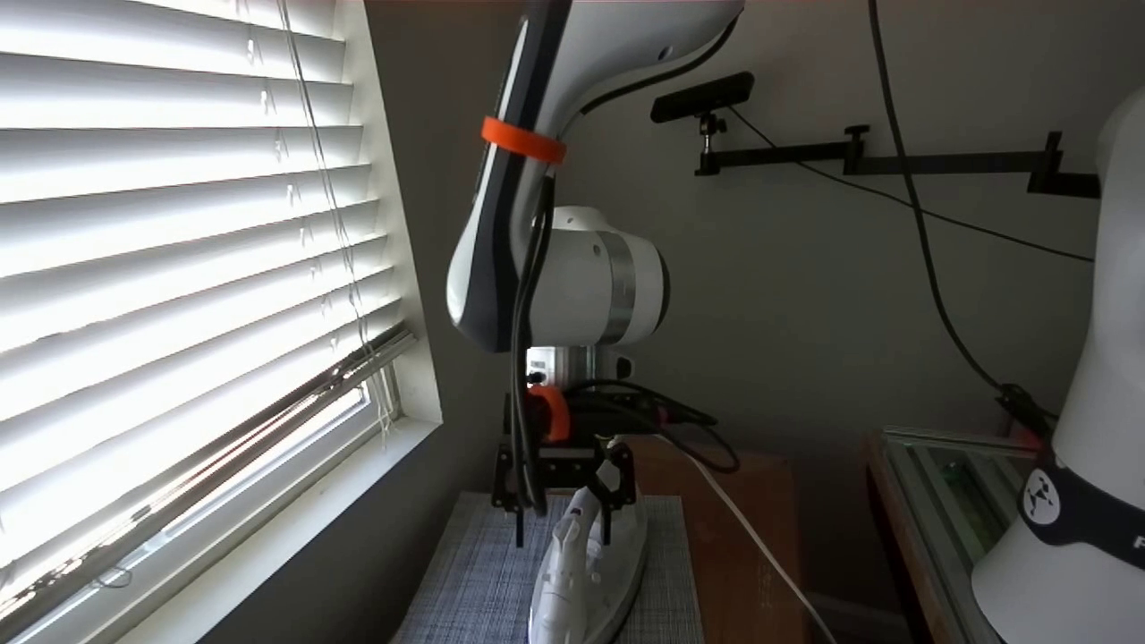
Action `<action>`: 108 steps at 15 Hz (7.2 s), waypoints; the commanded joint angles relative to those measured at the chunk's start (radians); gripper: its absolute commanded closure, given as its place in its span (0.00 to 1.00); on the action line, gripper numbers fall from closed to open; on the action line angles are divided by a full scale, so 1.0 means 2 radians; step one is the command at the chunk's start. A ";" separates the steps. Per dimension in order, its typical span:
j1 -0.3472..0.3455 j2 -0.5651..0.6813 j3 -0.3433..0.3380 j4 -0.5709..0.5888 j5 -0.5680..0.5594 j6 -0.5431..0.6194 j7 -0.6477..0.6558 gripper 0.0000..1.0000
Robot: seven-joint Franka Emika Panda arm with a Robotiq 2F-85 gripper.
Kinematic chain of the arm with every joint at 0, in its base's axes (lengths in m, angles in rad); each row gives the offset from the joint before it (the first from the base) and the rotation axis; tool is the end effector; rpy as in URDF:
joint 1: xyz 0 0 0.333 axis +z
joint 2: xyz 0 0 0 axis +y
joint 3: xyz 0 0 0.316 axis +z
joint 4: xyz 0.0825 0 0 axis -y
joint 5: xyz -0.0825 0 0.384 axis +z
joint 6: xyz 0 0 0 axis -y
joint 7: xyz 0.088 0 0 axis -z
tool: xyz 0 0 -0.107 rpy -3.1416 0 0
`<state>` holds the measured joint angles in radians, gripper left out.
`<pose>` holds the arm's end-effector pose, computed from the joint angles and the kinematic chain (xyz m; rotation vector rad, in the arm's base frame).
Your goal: Place the iron upright.
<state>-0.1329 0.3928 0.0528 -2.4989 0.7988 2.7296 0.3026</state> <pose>0.4272 -0.0589 0.1188 -2.4147 1.5615 0.2690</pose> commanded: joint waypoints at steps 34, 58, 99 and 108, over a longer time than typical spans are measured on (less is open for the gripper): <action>-0.075 0.009 0.009 0.034 0.126 -0.093 -0.153 1.00; -0.081 0.027 -0.124 0.069 0.167 -0.437 -0.303 1.00; -0.124 0.245 -0.133 0.150 0.405 -0.761 0.011 1.00; -0.099 0.284 -0.151 0.190 0.335 -0.802 -0.036 1.00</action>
<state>-0.3448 0.9514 -0.2323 -2.1635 1.5320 1.2089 0.2743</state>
